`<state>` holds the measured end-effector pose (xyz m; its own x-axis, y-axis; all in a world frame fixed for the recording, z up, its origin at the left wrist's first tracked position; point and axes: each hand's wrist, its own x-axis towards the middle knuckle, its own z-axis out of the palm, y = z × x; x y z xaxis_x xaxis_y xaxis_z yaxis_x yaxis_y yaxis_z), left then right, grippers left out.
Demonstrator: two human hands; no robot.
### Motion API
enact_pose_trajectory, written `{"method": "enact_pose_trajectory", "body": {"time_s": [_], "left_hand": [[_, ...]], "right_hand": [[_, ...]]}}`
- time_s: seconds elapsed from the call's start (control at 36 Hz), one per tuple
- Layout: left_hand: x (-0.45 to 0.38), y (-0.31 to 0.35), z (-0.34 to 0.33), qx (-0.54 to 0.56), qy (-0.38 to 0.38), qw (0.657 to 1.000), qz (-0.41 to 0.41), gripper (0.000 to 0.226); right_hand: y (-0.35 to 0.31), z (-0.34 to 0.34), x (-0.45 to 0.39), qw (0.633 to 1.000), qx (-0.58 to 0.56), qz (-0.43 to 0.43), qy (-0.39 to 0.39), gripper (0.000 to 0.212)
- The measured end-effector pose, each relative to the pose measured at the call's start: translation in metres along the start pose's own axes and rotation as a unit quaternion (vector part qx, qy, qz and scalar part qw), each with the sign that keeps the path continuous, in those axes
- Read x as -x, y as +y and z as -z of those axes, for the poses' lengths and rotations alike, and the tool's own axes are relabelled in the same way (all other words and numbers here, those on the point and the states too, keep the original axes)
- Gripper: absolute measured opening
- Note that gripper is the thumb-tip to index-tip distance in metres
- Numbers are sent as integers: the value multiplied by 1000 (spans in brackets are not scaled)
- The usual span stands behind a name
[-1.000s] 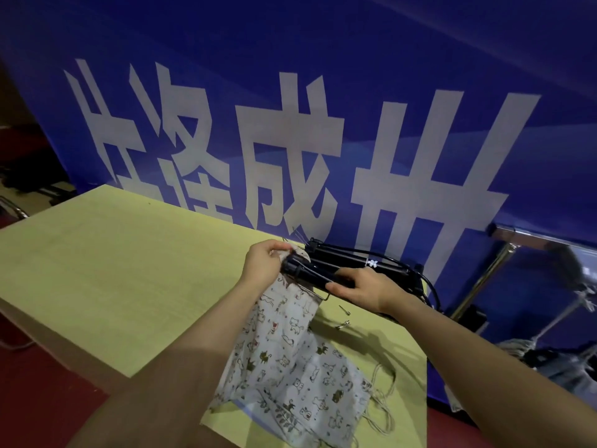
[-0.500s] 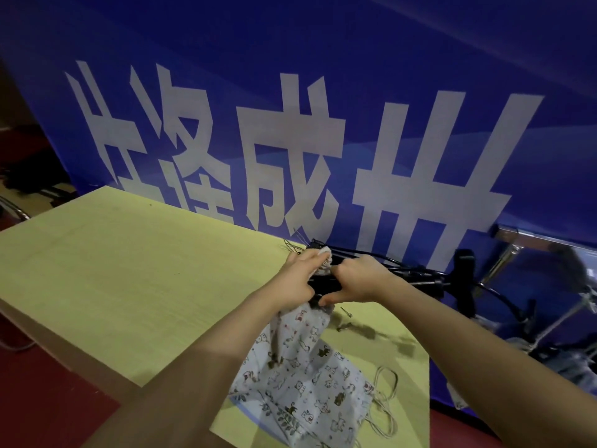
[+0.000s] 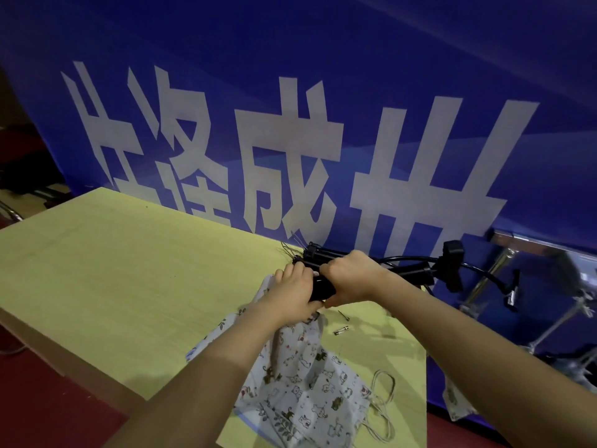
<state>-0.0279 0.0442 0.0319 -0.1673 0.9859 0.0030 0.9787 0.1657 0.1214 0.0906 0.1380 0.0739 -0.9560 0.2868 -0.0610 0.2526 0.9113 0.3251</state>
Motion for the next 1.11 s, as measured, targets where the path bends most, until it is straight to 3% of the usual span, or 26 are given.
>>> {"method": "enact_pose_trajectory", "body": {"time_s": [0.14, 0.28, 0.33, 0.39, 0.44, 0.5, 0.61, 0.78, 0.81, 0.86, 0.97, 1.03, 1.11], "left_hand": [[-3, 1, -7, -46, 67, 996, 29, 49], [-7, -3, -8, 39, 86, 991, 96, 49], [-5, -9, -8, 85, 92, 985, 117, 47], [-4, -13, -8, 129, 108, 977, 132, 46], [-3, -15, -3, 180, 127, 965, 144, 44], [-2, -15, 5, 228, 135, 953, 145, 44], [2, -16, 16, 298, 142, 934, 133, 46], [6, -21, 19, 371, 139, 907, 142, 46], [7, -22, 18, 382, 137, 902, 146, 47], [8, -24, 17, 396, 137, 895, 155, 49], [9, -29, 15, 388, 149, 896, 157, 48], [10, -32, 15, 381, 152, 900, 151, 46], [11, -35, 15, 364, 149, 908, 142, 46]], "right_hand": [[0, -4, -1, 999, 11, -23, 36, 38], [0, -12, 4, 971, 14, -50, 235, 46], [-8, -13, 6, 945, -19, -58, 321, 35], [-19, -14, 7, 929, -60, -76, 358, 21], [-30, -14, 6, 927, -141, -124, 324, 10], [-37, -23, 4, 919, -244, -199, 238, 8], [-38, -45, -4, 842, -422, -321, 98, 23], [-46, -45, -15, 707, -622, -336, -9, 42], [-47, -43, -17, 691, -639, -336, -32, 44], [-49, -39, -21, 696, -639, -320, -74, 45], [-50, -39, -27, 725, -623, -285, -65, 18], [-47, -43, -30, 735, -609, -297, -34, 14], [-39, -45, -30, 680, -653, -327, 58, 9]]}}
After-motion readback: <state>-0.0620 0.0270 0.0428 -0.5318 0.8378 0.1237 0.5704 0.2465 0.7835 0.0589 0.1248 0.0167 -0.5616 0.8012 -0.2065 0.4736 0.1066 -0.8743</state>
